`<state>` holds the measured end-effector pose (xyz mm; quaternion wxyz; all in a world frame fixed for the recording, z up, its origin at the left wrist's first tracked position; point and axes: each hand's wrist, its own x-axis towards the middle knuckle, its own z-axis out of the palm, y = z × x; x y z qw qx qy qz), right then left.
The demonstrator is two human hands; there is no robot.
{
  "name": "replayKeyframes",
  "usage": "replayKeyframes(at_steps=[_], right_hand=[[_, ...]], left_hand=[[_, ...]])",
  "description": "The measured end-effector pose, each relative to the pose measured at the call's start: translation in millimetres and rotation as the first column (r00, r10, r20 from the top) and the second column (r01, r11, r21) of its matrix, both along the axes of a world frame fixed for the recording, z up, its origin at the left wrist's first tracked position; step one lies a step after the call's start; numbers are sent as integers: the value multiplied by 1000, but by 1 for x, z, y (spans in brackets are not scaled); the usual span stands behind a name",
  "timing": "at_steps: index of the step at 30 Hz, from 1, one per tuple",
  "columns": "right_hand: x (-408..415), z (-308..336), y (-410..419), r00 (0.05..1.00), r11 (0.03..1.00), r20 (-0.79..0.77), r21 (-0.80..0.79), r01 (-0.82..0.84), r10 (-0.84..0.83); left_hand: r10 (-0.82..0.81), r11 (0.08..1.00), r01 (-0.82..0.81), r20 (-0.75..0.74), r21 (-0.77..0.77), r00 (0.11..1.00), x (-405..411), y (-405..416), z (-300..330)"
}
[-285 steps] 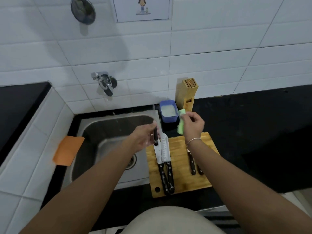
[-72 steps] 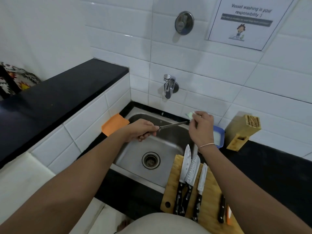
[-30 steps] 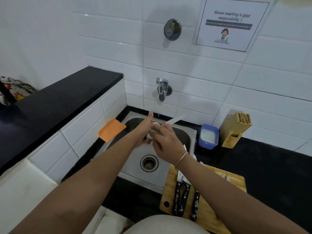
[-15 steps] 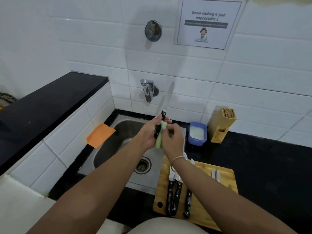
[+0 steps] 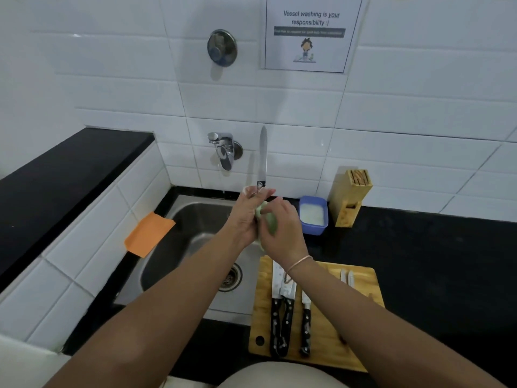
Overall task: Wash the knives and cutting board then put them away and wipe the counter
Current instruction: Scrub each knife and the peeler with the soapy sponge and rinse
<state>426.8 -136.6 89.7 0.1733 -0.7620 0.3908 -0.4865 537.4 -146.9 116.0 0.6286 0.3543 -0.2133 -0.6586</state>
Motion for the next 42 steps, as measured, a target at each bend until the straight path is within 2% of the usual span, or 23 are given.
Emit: replayKeyframes(at_steps=[3, 5, 7, 9, 12, 15, 18, 20, 22, 24, 26, 28, 30, 33, 37, 40, 42], right_hand=[[-9, -15, -3, 984, 985, -180, -169, -28, -3], [-11, -16, -3, 981, 988, -192, -156, -2, -28], [-6, -10, -3, 989, 995, -113, 8, 100, -98], [0, -2, -6, 976, 946, 32, 256, 201, -216], [1, 0, -5, 936, 829, 197, 541, 144, -292], [-1, -5, -6, 953, 776, 165, 623, 99, -254], [3, 5, -16, 916, 747, 246, 659, 82, -317], [5, 15, -21, 886, 769, 307, 634, 82, -347], [3, 18, -18, 917, 854, 271, 506, 122, -292], [-5, 13, -13, 976, 937, 140, 332, 113, -167], [-15, 2, -9, 999, 980, -2, 197, 33, -33], [-21, -8, -6, 999, 986, 8, 161, -46, 45], [-23, -10, -6, 991, 969, 130, 247, -21, -12], [-28, -7, -15, 911, 876, 339, 479, 46, -233], [-55, -5, -35, 697, 741, 496, 667, 76, -518], [-78, -11, -41, 542, 668, 527, 739, 87, -654], [-89, -17, -39, 515, 646, 509, 753, 122, -690]], left_hand=[[-52, 997, 50, 29, 63, 998, -1, -2, 0], [-94, 984, 77, 101, 162, 990, -3, -1, -2], [-139, 964, 104, 128, 245, 982, -7, -1, -5], [-164, 953, 124, 124, 278, 979, -10, 0, -2], [-125, 960, 93, 106, 266, 987, -11, -4, 2], [-81, 970, 51, 120, 236, 989, -7, -7, 0], [-63, 973, 42, 86, 228, 994, -8, -8, -6], [-84, 976, 73, 48, 204, 995, -11, -7, -7], [-100, 981, 97, 10, 170, 995, -11, -7, -2], [-92, 986, 90, 9, 141, 996, -9, -9, 4], [-41, 991, 37, 35, 131, 999, -7, -14, 4], [9, 988, -21, 76, 151, 997, -10, -18, 0], [27, 981, -52, 137, 185, 990, -14, -21, -7], [-10, 976, -42, 234, 214, 972, -16, -17, -15], [-170, 977, 104, 384, 188, 908, -13, -3, -31], [-385, 917, 273, 466, 291, 797, -23, 11, -42], [-497, 860, 302, 537, 412, 681, -41, 17, -51]])
